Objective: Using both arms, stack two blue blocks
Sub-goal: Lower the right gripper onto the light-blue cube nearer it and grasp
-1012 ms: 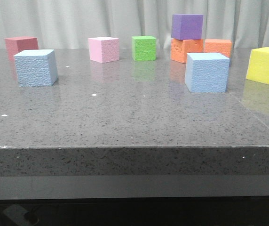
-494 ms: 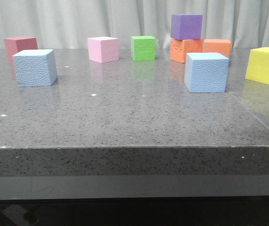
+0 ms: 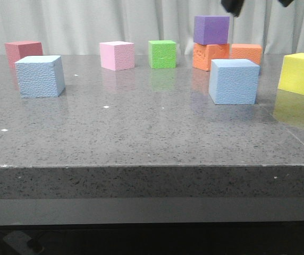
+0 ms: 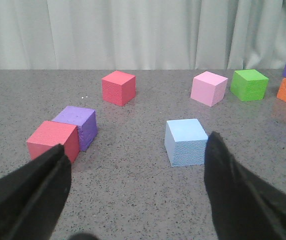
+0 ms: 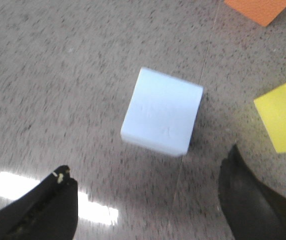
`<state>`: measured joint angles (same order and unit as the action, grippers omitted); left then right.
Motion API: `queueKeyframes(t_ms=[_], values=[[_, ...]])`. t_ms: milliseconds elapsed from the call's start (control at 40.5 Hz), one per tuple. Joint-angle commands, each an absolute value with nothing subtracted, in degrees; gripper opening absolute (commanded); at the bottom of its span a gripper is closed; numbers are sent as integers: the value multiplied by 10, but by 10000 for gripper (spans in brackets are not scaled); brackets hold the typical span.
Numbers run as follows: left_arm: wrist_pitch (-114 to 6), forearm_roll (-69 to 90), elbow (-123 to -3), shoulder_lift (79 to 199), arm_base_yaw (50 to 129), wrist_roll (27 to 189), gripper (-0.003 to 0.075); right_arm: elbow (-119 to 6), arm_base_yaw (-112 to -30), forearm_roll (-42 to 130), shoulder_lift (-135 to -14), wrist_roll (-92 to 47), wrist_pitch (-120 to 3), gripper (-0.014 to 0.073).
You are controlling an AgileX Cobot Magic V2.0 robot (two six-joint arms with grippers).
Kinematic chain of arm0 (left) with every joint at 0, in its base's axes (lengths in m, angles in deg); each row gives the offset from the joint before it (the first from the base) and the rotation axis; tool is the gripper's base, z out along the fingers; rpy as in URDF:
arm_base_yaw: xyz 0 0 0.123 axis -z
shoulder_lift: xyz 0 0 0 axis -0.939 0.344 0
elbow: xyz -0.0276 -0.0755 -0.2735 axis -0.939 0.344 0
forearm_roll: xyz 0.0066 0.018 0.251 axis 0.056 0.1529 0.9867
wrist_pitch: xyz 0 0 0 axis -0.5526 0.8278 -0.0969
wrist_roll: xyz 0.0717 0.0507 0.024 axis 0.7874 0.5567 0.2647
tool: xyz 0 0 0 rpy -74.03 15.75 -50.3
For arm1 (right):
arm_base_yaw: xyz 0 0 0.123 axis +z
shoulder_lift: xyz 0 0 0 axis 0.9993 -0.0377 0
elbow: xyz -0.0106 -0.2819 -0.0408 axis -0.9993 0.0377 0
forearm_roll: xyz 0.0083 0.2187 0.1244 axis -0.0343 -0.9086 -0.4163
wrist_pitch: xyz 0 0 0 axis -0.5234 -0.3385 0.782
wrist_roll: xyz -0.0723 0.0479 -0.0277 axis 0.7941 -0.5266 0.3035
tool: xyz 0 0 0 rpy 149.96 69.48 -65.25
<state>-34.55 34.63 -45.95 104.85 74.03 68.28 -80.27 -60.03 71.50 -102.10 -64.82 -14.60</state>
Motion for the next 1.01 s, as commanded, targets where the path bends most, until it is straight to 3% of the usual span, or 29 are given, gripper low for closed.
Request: queueKeyframes(t_ms=[0, 247, 864, 987], values=[[-393, 346, -475, 1056, 738, 679, 545, -863, -604, 752, -1049, -686, -162, 584], [-393, 346, -475, 1056, 738, 679, 545, -921, -634, 730, -1121, -725, -162, 584], [-393, 346, -475, 1056, 738, 679, 545, -922, -656, 689, -1215, -727, -178, 584], [-393, 346, -475, 1056, 738, 679, 545, -922, -656, 684, -1217, -727, -181, 517]])
